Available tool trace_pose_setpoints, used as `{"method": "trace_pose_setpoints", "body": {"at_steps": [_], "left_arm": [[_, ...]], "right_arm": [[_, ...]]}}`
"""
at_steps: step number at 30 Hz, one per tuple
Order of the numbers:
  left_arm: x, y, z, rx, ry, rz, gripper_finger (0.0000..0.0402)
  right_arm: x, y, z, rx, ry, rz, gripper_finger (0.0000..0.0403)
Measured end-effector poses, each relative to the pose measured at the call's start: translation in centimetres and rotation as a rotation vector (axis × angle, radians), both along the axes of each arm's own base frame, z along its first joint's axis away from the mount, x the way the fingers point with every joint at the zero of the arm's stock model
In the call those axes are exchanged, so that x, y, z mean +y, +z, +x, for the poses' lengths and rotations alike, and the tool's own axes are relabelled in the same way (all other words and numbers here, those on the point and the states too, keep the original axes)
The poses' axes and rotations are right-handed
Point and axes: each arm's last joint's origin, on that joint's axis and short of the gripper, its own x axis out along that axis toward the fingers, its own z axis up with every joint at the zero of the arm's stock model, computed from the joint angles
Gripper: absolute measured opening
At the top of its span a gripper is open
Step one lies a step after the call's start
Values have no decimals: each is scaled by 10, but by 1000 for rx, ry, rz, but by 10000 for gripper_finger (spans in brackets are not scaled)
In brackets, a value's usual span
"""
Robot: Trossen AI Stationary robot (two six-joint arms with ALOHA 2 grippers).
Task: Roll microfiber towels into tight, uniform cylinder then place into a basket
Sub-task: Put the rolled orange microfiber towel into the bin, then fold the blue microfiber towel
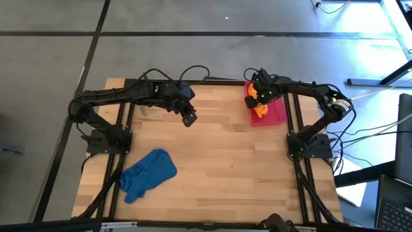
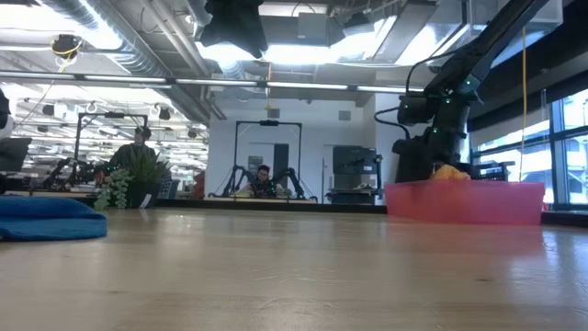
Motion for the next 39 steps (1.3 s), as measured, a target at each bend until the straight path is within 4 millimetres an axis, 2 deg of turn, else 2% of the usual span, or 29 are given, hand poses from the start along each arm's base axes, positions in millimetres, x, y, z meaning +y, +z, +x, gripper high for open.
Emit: {"method": "trace_pose_setpoints", "body": {"at_steps": [11,17,24,28,32,34,39], "left_arm": [[0,0,0,0,1,0,85],[0,0,0,0,1,0,85],[0,0,0,-6,0,1,85],[0,1,1,-9,0,2,85],[0,0,0,-5,0,2,85],[0,-1,-1,13,1,-2,85],[-4,-4,-10,88,51,-53,85]], "right_arm": [[-13,34,13,-58,32,-29,284],[-19,49,11,76,-36,-114,284],[-11,38,-4,290,-154,-108,284],[-8,29,-7,311,-176,-111,284],[-6,28,-9,318,-163,-94,284],[-4,36,-10,298,-164,-104,284],[11,72,-14,205,-123,-209,284]]}}
